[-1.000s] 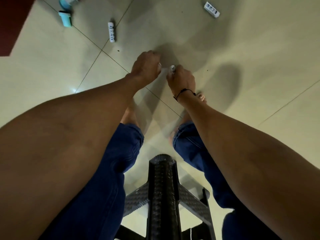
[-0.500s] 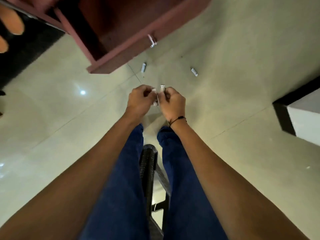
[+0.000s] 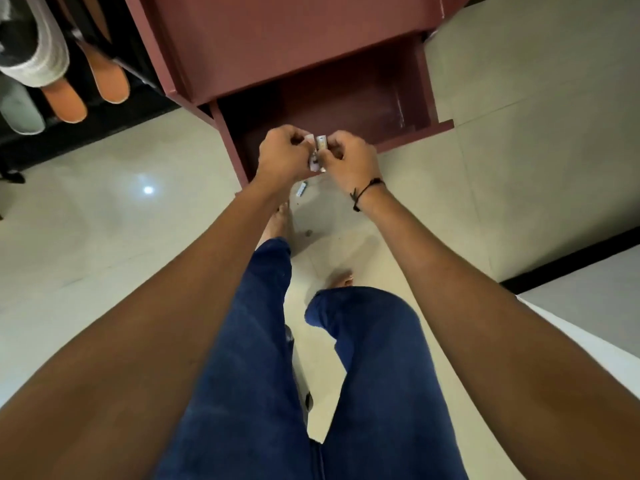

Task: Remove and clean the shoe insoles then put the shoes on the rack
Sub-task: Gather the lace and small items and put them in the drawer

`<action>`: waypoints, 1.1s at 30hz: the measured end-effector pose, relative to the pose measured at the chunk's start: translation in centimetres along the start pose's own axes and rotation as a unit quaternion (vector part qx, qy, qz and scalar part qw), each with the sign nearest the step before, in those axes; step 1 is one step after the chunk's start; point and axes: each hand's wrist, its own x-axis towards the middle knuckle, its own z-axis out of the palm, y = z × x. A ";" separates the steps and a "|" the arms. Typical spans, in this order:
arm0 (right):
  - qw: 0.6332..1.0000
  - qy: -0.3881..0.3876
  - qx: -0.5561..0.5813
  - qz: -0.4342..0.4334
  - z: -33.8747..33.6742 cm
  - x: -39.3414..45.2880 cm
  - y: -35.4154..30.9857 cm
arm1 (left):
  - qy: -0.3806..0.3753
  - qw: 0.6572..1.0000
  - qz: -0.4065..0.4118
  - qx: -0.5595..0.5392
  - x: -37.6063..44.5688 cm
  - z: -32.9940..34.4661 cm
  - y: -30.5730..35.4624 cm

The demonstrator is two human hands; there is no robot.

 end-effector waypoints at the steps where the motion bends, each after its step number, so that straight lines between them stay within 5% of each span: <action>1: 1.000 -0.001 -0.015 0.004 -0.1 1.3 0.2 | -0.010 1.000 -0.007 -0.001 1.3 0.3 0.2; 17: 0.983 -0.083 -0.128 0.102 3.2 17.0 7.6 | 0.001 0.962 0.027 0.273 16.9 6.5 -3.2; 33: 0.958 -0.132 -0.235 0.101 6.9 20.2 8.6 | -0.073 0.928 0.084 0.355 19.2 7.9 -6.5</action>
